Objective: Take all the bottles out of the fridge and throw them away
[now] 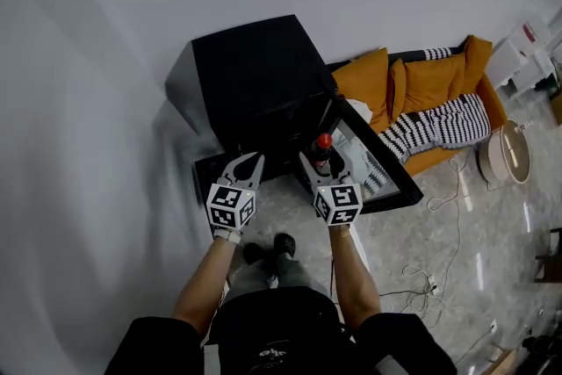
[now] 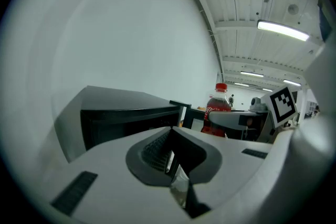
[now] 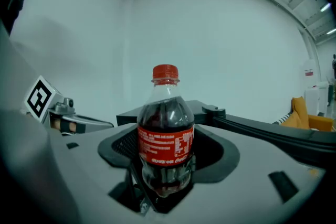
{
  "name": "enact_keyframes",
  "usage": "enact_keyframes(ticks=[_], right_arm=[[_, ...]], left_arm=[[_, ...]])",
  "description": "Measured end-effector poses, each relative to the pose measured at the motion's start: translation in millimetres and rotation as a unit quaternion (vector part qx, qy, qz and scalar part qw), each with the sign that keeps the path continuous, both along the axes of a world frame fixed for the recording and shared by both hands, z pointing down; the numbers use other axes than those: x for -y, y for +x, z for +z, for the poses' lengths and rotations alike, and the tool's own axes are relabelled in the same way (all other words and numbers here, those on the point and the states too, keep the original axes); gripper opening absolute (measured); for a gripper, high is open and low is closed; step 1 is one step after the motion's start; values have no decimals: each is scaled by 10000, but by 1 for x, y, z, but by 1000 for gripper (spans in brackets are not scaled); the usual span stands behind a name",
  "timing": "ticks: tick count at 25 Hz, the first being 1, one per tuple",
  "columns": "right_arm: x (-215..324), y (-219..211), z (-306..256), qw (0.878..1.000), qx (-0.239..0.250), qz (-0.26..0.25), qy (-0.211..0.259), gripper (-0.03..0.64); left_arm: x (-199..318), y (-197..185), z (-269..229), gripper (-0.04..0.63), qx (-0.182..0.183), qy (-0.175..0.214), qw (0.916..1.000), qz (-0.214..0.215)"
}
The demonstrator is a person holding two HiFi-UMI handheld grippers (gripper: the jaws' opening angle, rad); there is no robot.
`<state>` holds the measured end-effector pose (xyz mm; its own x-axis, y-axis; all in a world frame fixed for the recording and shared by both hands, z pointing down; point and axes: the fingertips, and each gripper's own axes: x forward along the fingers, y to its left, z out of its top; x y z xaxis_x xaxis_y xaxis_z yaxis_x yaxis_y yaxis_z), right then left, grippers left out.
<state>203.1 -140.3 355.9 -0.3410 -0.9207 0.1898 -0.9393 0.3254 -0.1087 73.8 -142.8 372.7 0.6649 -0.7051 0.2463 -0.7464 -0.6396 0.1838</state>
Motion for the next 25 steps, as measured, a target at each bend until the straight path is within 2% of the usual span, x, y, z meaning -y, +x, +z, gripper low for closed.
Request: enact_keyframes(ticks=[5,11,19,25], right_arm=[[9,-44,-10,9989,6,-468,82,305],[17,-123,-12,9918,15,-1271,104,305],[15,-228,-10,9722,16,-2341,80,305],[8,-271,-5,9601,-33,-2795,35,305]], left_arm=[[0,-42,-9,8,29,67,9991,-420],[-8,-112,-11,8,84,89,9937,-1110],[-34,-202,-9,8,132,20,9779,-2087],[-58,-242,-2,8,136,-77,9663,-2568]])
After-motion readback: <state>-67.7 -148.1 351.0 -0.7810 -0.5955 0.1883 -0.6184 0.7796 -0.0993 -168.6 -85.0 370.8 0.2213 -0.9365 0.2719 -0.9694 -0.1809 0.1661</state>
